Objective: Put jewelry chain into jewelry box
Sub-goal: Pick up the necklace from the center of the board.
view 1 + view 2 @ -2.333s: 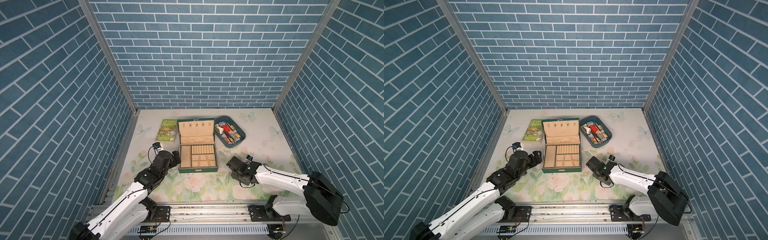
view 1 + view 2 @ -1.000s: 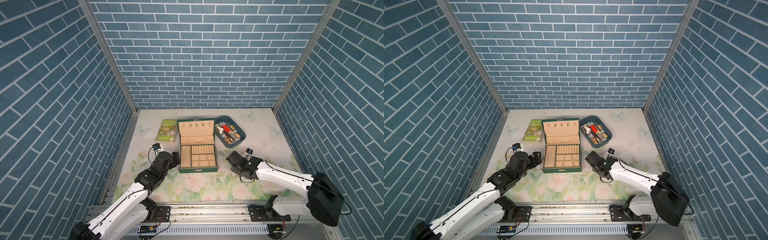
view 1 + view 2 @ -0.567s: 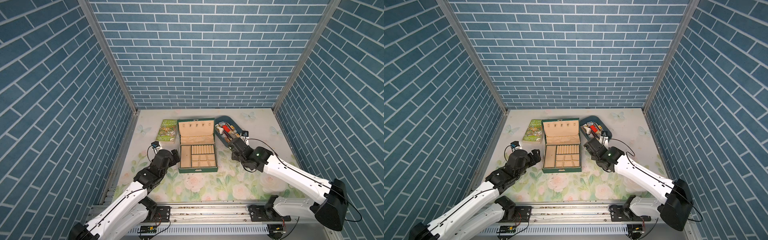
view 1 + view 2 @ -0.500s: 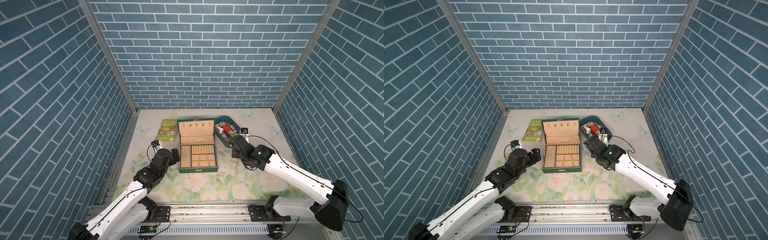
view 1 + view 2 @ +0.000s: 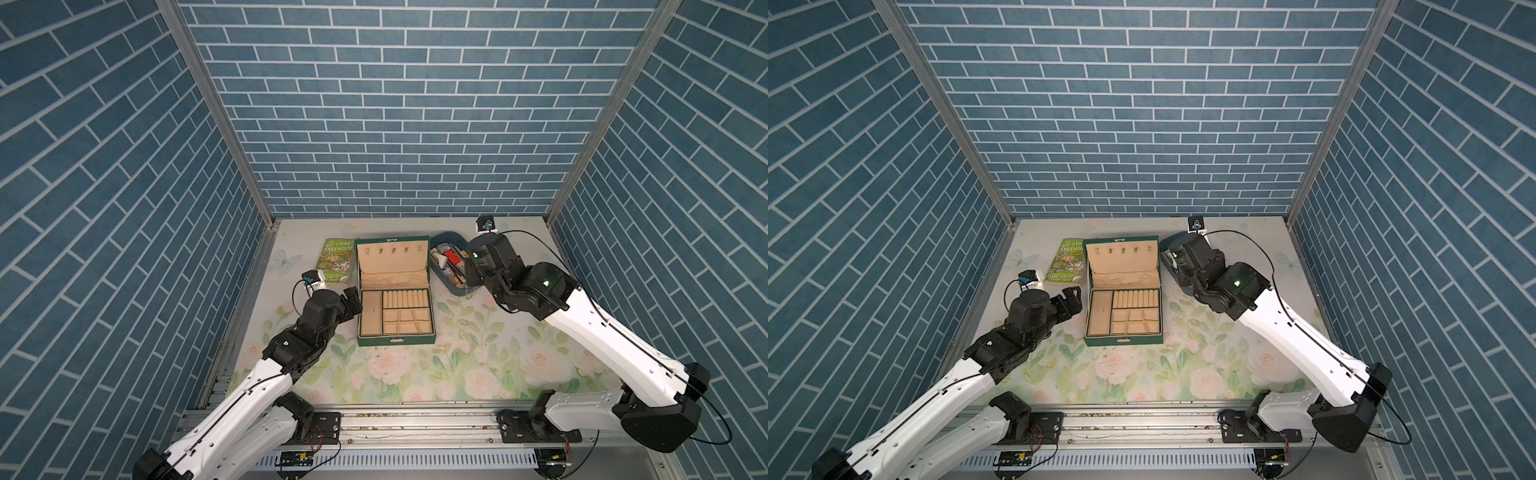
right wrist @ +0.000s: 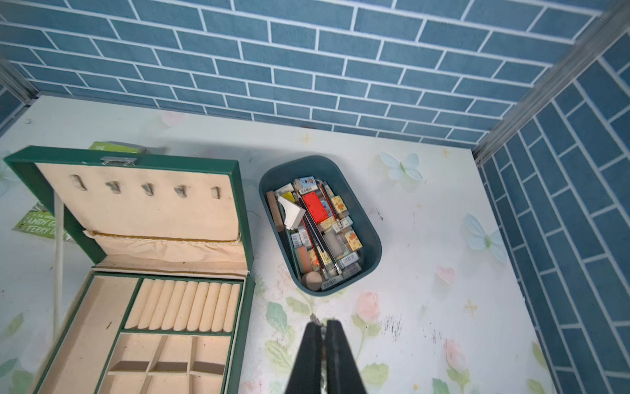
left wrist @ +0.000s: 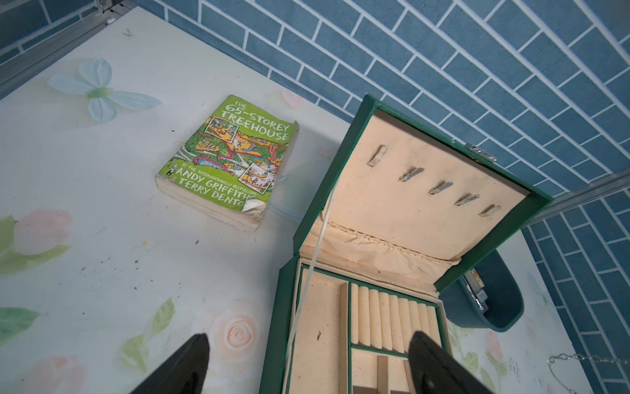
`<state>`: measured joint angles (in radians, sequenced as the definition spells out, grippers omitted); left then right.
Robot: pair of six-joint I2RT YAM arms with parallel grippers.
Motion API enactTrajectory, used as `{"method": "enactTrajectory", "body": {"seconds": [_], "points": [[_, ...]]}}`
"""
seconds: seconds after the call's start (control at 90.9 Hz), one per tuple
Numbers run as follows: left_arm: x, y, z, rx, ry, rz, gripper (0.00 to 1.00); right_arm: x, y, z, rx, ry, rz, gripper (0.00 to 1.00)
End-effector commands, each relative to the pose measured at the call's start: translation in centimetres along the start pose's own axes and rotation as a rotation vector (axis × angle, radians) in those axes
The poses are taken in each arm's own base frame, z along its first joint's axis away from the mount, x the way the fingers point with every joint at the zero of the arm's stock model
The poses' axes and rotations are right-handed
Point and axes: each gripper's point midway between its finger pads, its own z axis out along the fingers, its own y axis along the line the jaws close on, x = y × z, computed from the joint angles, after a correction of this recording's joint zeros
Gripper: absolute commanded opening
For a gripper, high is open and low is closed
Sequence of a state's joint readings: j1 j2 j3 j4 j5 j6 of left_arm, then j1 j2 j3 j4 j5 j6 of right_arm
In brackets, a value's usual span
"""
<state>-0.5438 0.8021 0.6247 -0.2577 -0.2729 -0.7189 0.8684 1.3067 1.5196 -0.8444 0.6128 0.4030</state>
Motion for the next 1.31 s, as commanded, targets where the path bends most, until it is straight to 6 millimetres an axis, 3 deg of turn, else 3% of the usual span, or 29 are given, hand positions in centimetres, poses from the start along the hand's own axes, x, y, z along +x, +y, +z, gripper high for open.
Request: {"method": "enactTrajectory", "body": {"seconds": [0.0, 0.22, 0.363, 0.572, 0.737, 1.089, 1.298], "points": [[-2.1, -3.0, -1.3, 0.135, -0.054, 0.052, 0.96, -1.9, 0.5, -1.0, -0.044, -0.012, -0.087, 0.00], [-2.6, -8.9, -4.1, 0.526, -0.127, 0.118, 0.96, -5.4, 3.9, -3.1, -0.241, -0.073, -0.129, 0.00], [-3.4, -11.0, -6.2, 0.731, -0.241, 0.068, 0.96, -6.9, 5.1, -3.9, -0.313, -0.123, -0.164, 0.00], [-4.0, -11.6, -7.7, 0.895, -0.396, -0.014, 0.96, -8.8, 6.3, -5.1, -0.390, -0.174, -0.164, 0.00], [-1.9, -12.5, -7.5, 0.976, -0.387, 0.007, 0.95, -9.8, 7.5, -6.1, -0.458, -0.192, -0.174, 0.00], [0.3, -15.2, -7.5, 1.083, -0.288, 0.183, 0.98, -9.3, 8.8, -7.6, -0.545, -0.207, -0.237, 0.00], [0.1, -15.6, -7.1, 1.076, -0.293, 0.204, 0.96, -9.0, 9.6, -8.4, -0.587, -0.214, -0.270, 0.00]]}}
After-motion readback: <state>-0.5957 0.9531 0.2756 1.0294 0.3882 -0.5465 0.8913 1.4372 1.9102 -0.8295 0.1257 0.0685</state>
